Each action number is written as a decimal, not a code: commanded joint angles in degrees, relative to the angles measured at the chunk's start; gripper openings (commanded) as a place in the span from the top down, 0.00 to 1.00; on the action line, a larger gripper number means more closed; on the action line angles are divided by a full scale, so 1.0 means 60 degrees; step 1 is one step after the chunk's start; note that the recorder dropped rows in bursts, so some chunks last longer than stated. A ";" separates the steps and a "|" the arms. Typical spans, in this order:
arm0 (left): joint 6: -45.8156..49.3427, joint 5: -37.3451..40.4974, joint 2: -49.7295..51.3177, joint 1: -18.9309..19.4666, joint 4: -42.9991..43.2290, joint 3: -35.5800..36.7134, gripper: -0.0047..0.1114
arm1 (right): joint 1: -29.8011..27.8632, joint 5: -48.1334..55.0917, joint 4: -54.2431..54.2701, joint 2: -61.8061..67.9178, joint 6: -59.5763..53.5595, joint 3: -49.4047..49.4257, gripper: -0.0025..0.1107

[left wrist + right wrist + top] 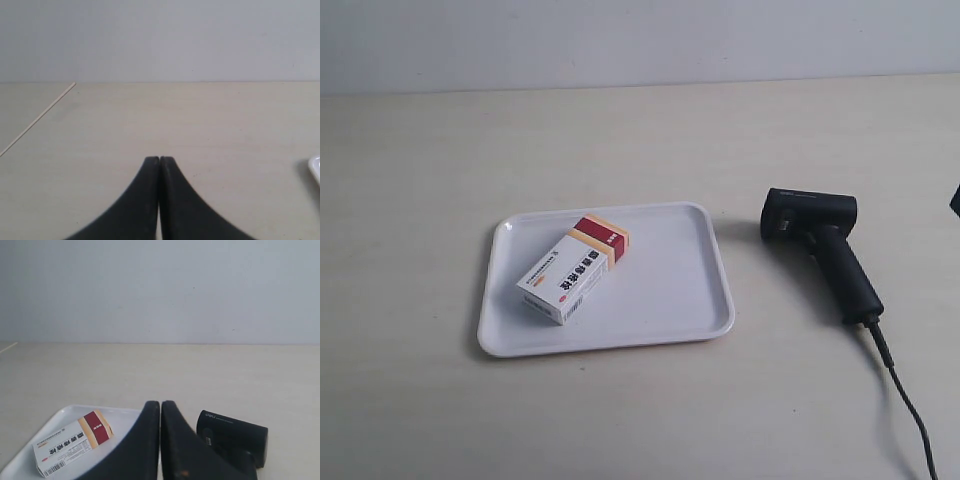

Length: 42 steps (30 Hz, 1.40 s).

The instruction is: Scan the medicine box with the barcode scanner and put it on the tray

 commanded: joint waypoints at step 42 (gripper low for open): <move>0.0021 -0.0004 -0.0065 -0.0010 0.0109 -0.0007 0.94 | -0.5378 0.1961 0.9356 -0.3871 -0.9732 0.1405 0.97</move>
